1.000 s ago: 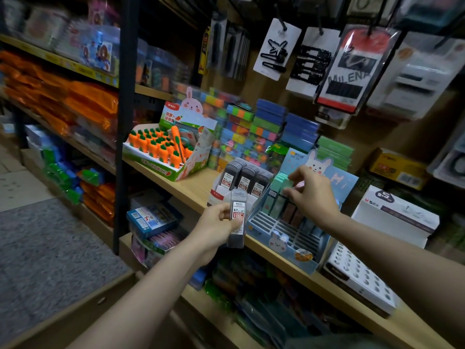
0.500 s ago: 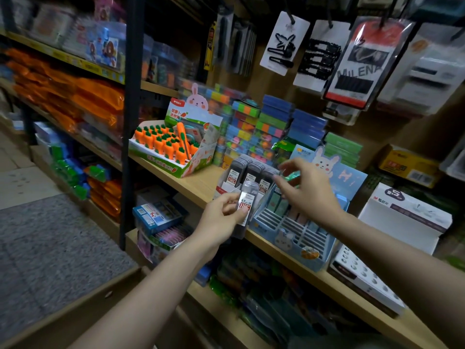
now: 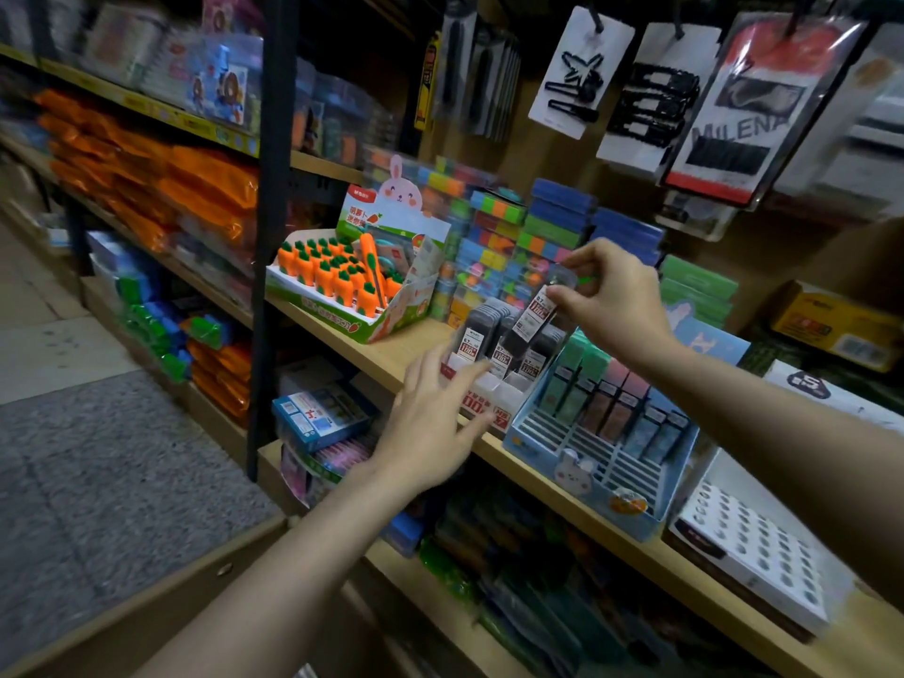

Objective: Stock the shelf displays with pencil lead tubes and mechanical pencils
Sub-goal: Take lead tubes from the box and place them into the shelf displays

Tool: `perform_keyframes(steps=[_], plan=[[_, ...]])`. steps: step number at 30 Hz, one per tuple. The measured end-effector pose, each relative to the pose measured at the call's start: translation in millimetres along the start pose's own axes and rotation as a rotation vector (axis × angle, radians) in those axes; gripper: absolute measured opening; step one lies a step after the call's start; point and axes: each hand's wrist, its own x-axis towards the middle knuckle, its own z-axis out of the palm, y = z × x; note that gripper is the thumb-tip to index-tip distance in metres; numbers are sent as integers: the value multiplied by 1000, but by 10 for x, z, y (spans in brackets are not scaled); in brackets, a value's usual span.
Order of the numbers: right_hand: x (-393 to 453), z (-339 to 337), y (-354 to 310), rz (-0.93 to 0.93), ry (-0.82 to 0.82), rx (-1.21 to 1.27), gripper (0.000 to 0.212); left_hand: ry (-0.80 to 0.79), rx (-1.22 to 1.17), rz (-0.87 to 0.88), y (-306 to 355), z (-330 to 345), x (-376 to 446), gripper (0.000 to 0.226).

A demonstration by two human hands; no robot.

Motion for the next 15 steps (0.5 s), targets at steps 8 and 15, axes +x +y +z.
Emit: perform_keyframes(steps=[8,15], plan=[[24,457,76,-98,-118,-185,27,-76,127,69,-75,95,-73,57],[-22,588,171,-191,-153,-435,27,-90,78,106,-127,158,-28,59]])
